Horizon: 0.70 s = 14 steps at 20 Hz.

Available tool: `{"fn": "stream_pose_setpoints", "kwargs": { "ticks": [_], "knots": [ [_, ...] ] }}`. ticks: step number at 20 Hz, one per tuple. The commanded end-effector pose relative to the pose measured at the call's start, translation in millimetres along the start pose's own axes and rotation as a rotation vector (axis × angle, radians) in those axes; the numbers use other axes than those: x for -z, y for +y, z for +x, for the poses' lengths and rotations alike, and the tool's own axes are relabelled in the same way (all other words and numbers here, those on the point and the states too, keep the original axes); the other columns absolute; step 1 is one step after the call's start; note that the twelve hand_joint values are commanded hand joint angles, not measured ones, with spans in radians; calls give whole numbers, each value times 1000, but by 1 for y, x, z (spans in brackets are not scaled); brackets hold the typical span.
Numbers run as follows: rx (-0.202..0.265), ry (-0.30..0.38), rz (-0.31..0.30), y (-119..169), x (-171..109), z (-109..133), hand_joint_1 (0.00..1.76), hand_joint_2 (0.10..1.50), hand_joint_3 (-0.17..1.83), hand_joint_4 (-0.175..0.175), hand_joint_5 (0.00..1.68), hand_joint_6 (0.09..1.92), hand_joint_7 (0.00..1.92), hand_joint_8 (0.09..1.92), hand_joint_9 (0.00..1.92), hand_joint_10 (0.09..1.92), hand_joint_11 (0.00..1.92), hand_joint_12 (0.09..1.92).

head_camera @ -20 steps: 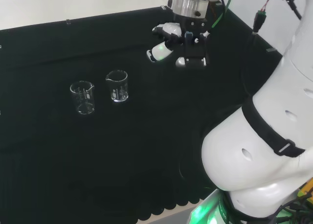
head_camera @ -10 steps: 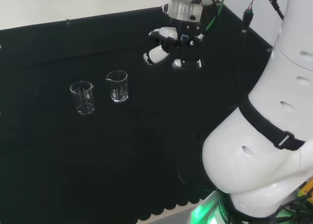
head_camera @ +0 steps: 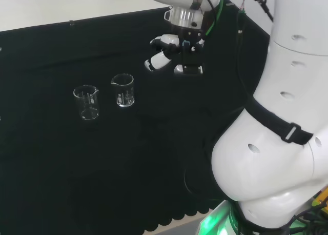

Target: Pick up the beaker on the right.

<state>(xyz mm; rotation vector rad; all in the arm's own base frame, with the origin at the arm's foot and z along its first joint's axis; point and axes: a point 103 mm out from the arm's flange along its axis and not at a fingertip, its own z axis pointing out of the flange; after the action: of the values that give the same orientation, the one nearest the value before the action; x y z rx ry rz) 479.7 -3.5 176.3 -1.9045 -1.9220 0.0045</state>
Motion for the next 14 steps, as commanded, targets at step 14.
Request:
{"fn": "stream_pose_setpoints", "kwargs": {
  "ticks": [14],
  "knots": [
    [164, 159, -4, 43, -43, -7, 587, 434, 1066, -23, 162, 87, 130, 546, 246, 638, 0, 1137]
  ]
}}
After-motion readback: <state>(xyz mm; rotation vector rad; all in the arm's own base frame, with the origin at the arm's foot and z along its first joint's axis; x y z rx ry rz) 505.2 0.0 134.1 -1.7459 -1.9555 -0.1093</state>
